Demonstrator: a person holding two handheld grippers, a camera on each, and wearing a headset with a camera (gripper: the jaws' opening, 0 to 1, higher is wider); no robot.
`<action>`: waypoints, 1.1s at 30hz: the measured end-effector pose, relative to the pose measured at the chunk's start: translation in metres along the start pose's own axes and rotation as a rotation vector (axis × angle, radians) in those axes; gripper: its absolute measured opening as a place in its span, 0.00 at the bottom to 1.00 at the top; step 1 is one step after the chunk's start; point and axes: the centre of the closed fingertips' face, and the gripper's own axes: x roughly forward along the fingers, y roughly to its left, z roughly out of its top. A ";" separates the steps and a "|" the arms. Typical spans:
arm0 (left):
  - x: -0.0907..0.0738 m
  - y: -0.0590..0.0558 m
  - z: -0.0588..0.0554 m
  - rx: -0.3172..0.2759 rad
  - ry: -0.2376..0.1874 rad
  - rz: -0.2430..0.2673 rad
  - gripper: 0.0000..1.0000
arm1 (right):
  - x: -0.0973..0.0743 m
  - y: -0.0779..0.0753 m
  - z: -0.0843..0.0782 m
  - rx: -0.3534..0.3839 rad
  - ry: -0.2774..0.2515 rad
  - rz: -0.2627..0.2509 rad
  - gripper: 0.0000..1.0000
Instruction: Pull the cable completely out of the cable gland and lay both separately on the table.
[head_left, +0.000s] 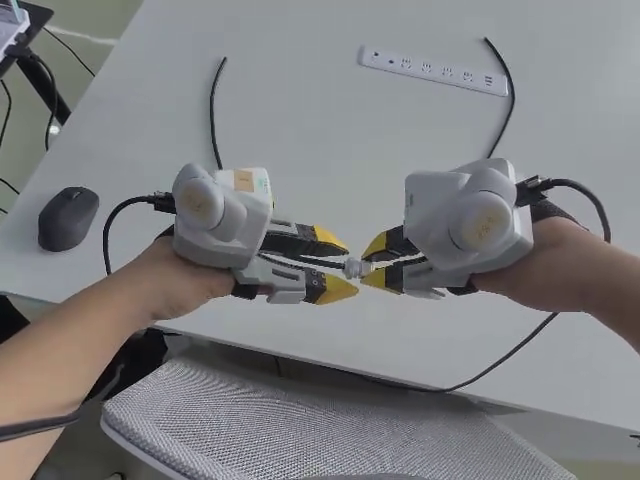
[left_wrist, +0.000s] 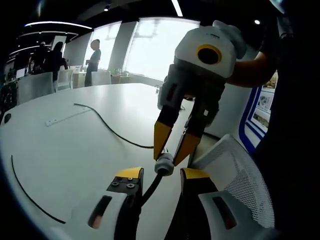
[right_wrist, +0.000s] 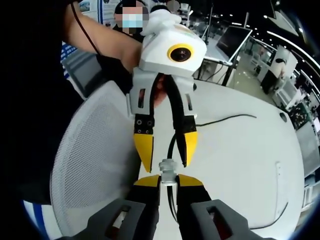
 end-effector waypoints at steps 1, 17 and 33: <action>0.000 -0.001 0.000 0.002 0.000 -0.003 0.29 | 0.000 0.000 0.000 -0.004 0.000 0.000 0.06; 0.002 -0.008 -0.001 0.016 0.003 -0.046 0.16 | 0.001 0.007 0.000 -0.043 -0.002 0.007 0.06; 0.005 -0.008 -0.002 0.037 0.013 -0.045 0.16 | 0.000 0.008 -0.002 -0.050 -0.019 -0.002 0.06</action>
